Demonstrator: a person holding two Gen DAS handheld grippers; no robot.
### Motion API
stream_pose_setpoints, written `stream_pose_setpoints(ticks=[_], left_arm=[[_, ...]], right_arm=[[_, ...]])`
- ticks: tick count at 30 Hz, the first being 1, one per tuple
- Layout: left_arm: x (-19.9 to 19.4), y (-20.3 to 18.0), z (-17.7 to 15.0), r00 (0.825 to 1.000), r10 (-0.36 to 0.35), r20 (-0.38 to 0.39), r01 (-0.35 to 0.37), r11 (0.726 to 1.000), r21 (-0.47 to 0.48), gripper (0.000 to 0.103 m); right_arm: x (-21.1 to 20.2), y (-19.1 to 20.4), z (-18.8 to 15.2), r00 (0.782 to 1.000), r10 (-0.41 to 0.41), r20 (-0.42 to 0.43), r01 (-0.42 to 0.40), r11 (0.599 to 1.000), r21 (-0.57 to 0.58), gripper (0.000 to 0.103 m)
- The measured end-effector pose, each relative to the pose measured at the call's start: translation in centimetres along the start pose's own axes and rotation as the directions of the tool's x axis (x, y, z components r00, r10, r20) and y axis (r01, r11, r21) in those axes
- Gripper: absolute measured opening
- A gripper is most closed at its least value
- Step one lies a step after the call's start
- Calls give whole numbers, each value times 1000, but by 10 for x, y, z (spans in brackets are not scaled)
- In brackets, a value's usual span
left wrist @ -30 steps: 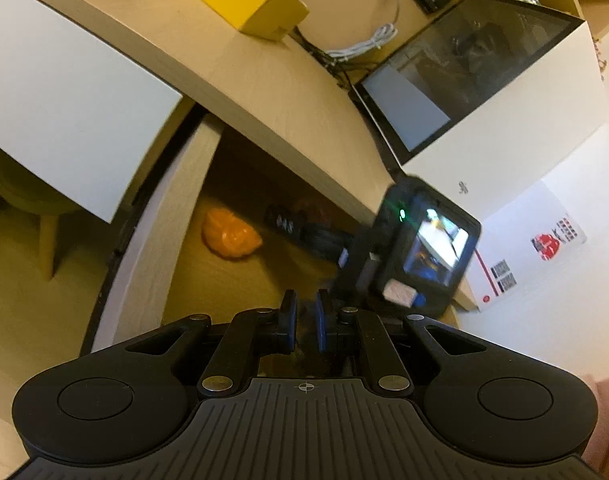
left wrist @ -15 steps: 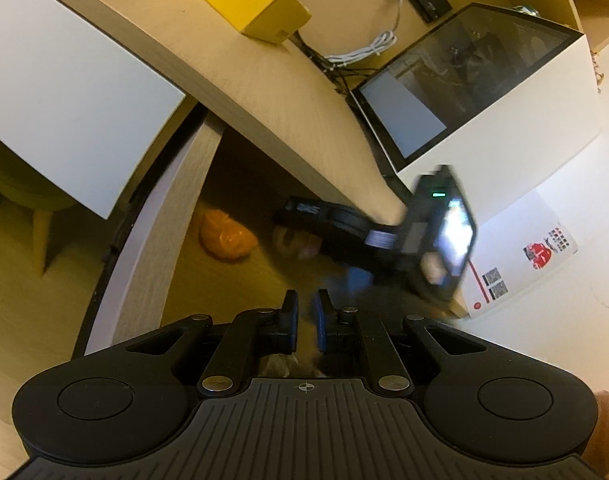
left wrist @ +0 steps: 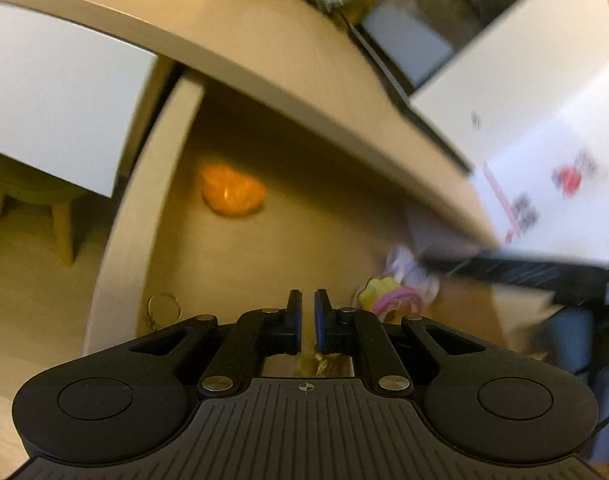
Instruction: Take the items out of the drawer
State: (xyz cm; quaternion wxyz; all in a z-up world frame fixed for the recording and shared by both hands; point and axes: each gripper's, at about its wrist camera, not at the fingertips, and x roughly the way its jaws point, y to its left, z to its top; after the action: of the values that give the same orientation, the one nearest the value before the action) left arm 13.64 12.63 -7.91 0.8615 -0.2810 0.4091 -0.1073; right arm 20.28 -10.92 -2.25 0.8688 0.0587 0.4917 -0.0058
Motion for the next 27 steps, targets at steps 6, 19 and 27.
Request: stream_pose_setpoints(ticks=[6,19,27], left_arm=[[2,-4,2,999,49,-23,-49,999,1,11],[9,-50,50,931,365,-17,-361,924,123,16],[42,-36,62,876,483,12,-482,873,71,14]], right_arm=[[-34,-41,-28,991,-71,110,68,997,27,90],[-70,-55,-52,961,-220,166,236,968,-83,90],[-58,-63,-43,990,-82,111,83,997,-5,89]])
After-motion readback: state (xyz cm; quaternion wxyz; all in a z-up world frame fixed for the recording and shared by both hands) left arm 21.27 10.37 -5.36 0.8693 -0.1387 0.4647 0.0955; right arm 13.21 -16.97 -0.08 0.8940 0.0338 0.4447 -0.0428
